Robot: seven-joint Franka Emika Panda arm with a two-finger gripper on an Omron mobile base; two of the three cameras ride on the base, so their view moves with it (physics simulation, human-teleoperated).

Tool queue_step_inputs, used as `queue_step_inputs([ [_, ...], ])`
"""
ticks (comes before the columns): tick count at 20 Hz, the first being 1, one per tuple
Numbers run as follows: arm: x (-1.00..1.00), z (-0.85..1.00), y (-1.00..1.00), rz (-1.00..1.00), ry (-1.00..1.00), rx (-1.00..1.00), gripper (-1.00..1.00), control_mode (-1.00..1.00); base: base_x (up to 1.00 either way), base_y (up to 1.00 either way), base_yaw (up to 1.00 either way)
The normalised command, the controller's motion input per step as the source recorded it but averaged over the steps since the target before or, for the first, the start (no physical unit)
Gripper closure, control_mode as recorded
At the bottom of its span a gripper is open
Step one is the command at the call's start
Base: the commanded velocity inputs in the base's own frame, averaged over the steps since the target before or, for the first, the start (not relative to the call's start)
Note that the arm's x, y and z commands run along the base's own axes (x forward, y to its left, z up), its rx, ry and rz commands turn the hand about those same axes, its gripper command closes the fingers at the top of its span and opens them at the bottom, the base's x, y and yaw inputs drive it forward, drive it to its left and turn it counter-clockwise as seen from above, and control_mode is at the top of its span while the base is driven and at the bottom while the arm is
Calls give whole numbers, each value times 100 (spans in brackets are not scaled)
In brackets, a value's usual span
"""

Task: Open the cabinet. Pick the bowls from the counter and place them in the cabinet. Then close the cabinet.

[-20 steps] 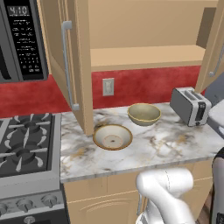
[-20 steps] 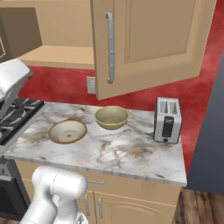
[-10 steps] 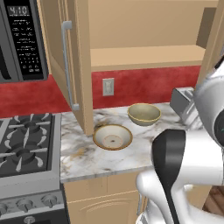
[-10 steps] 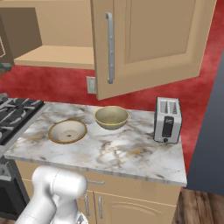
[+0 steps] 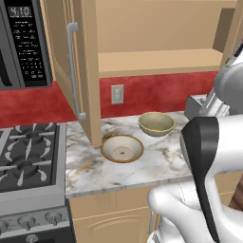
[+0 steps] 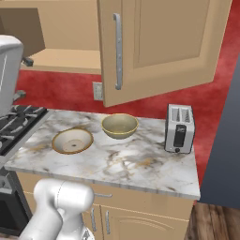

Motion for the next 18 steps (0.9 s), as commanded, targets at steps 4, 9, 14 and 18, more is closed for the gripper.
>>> queue_step_inputs([
  [4, 51, -18, -5, 7, -2, 0, -100, -100, 0, 0, 0],
  [9, 58, -19, 0, 0, 0, 0, -100, -100, 0, 0, 0],
  [14, 63, -14, 0, 0, 0, 0, -100, -100, 0, 0, 0],
  [18, 64, -14, 0, 0, 0, -2, -100, -100, 0, 0, 0],
])
